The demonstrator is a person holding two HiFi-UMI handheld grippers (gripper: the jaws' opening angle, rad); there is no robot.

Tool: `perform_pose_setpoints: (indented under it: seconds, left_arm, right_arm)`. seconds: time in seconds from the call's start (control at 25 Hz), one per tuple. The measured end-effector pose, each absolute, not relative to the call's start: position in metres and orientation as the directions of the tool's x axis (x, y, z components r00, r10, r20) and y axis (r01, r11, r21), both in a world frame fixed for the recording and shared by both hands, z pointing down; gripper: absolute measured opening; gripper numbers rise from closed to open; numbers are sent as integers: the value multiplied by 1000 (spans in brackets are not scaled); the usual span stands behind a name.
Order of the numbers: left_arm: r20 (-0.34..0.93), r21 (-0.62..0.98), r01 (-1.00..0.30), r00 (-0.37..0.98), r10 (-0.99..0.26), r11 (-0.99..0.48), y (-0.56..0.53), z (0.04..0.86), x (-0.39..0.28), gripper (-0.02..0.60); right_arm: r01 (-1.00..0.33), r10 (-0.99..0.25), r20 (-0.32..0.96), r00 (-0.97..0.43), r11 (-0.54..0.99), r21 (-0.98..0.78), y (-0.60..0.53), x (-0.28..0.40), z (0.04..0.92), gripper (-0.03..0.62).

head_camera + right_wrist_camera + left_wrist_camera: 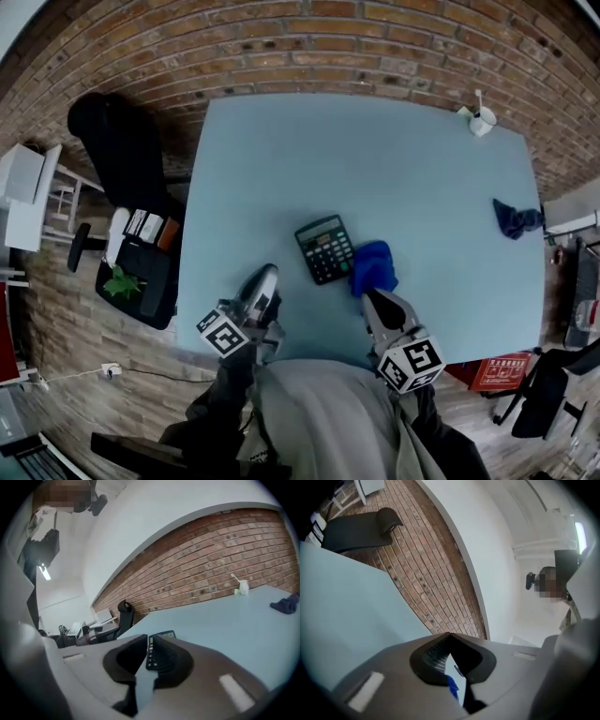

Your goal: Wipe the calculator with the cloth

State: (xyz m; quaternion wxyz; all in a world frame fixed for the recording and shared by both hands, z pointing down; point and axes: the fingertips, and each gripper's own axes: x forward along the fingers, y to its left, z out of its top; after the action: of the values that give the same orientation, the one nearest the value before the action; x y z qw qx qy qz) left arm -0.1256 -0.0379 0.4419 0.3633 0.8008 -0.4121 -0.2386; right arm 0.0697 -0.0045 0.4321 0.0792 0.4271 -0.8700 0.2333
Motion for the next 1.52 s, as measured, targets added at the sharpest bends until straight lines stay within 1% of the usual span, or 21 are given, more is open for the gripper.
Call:
perform_pose_setpoints:
  seconds: [0.12, 0.2, 0.36, 0.88, 1.12, 1.24, 1.52]
  left_arm:
    - [-75, 792, -485, 526, -847, -371, -20, 449, -119, -2]
    - [-62, 805, -481, 514, -856, -347, -6, 455, -118, -2]
    - [-38, 818, -479, 508, -861, -319, 11, 464, -115, -2]
    - [1, 847, -469, 473, -881, -251, 26, 484, -109, -2]
    - [-17, 854, -451, 476, -879, -261, 22, 497, -107, -2]
    - [5, 862, -449, 473, -881, -236, 23, 498, -111, -2]
    - [10, 875, -428, 484, -875, -226, 22, 504, -111, -2]
  right_arm:
    - [-768, -682, 354, -640, 548, -331, 1, 58, 439, 31]
    - [-773, -682, 365, -634, 535, -342, 6, 56, 445, 3]
    - [-777, -676, 385, -628, 523, -351, 14, 59, 452, 3]
    - [-767, -633, 434, -641, 554, -325, 19, 61, 466, 3]
    - [-755, -612, 447, -652, 575, -315, 20, 54, 472, 3]
    - [-752, -606, 451, -654, 583, -307, 23, 49, 475, 3]
    - [-765, -617, 457, -641, 568, -305, 24, 50, 476, 3]
